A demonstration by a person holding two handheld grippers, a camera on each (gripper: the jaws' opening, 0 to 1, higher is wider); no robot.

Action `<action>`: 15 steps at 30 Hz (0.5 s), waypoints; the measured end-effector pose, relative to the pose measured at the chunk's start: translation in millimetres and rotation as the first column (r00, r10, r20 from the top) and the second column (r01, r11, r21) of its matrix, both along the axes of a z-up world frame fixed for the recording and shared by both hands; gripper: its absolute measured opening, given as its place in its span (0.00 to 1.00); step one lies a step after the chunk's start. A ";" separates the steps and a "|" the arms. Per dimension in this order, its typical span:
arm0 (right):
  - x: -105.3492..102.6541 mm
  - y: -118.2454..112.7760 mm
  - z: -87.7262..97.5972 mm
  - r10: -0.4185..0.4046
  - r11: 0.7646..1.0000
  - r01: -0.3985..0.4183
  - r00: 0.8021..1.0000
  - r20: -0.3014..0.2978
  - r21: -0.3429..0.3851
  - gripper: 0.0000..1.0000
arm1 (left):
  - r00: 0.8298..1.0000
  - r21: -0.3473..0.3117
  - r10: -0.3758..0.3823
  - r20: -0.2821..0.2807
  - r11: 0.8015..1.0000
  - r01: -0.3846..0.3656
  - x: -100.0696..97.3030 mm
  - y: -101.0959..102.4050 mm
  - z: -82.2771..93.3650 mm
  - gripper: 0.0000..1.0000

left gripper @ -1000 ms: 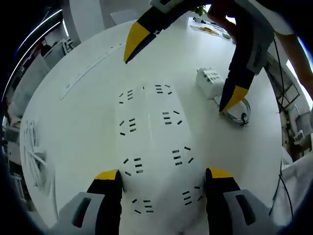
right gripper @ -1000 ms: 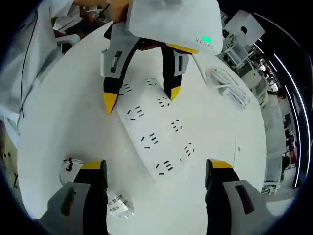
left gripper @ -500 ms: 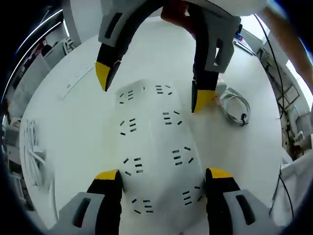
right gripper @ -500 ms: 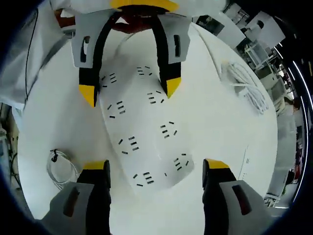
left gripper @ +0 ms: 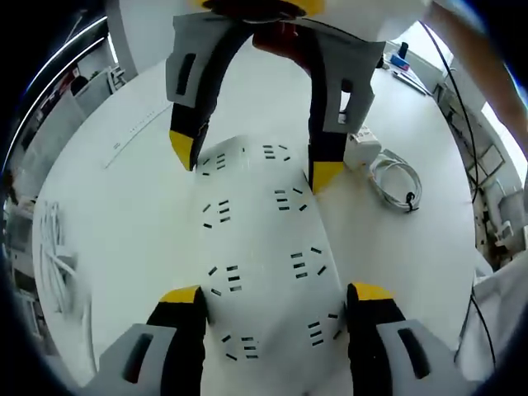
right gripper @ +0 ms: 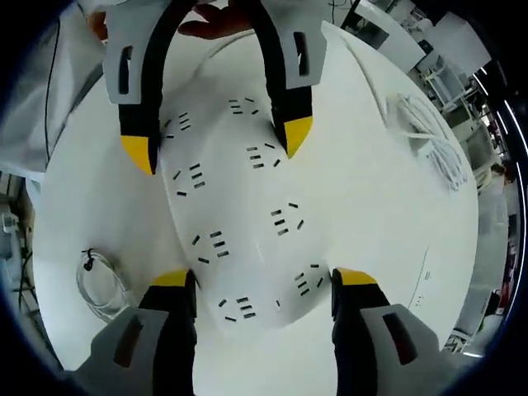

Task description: Straighten the power strip on the desk, plug the charger into it

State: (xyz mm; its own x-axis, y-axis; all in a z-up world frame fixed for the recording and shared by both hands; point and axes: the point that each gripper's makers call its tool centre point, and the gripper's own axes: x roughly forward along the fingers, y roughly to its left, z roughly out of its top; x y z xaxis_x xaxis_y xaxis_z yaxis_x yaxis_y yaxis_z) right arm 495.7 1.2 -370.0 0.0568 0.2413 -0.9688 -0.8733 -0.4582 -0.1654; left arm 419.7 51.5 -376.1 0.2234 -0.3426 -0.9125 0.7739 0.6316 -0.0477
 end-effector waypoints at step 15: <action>-2.6 -2.6 -0.7 -0.010 1.000 0.010 1.000 -0.001 -0.001 0.64 | 1.000 -0.024 -0.016 0.010 1.000 0.017 -1.5 -0.7 -0.6 0.70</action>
